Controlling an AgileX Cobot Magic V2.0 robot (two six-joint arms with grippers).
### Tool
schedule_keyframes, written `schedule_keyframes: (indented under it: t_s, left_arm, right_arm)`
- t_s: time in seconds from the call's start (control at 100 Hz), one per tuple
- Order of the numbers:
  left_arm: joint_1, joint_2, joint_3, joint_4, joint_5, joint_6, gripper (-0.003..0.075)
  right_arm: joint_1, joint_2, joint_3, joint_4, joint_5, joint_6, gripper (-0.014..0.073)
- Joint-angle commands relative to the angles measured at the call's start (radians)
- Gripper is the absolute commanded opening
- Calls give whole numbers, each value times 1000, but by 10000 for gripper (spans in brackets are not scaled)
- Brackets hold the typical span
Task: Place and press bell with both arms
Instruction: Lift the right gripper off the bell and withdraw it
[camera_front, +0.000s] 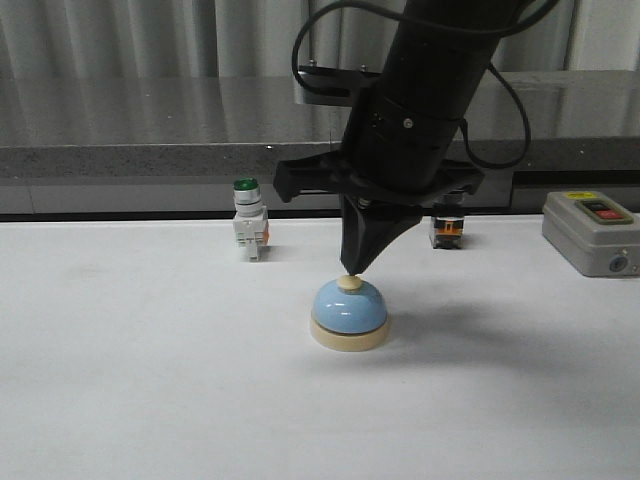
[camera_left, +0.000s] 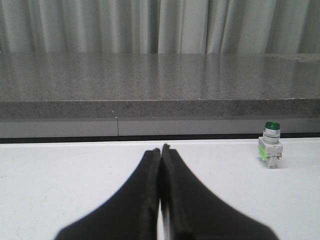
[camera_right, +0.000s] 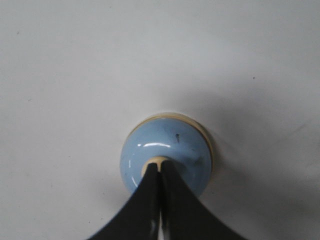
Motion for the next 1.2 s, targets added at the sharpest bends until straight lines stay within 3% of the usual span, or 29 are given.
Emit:
schedule_keyframes:
  t_s: [0.0, 0.33, 0.82, 1.19]
  left_arm:
    - [-1, -29, 43, -1, -89, -7, -20]
    - [-1, -29, 43, -1, -89, -7, -20]
    - [-1, -29, 43, -1, -89, -7, -20]
    - [-1, -29, 43, -1, -89, -7, -20]
  right_arm:
    - [1, -32, -33, 9, -36, -15, -60]
    - [2, -26, -37, 1, -13, -15, -60]
    - [-17, -348, -22, -156, -4, -15, -60]
    - [-205, -702, 269, -175, -150, -15, -60]
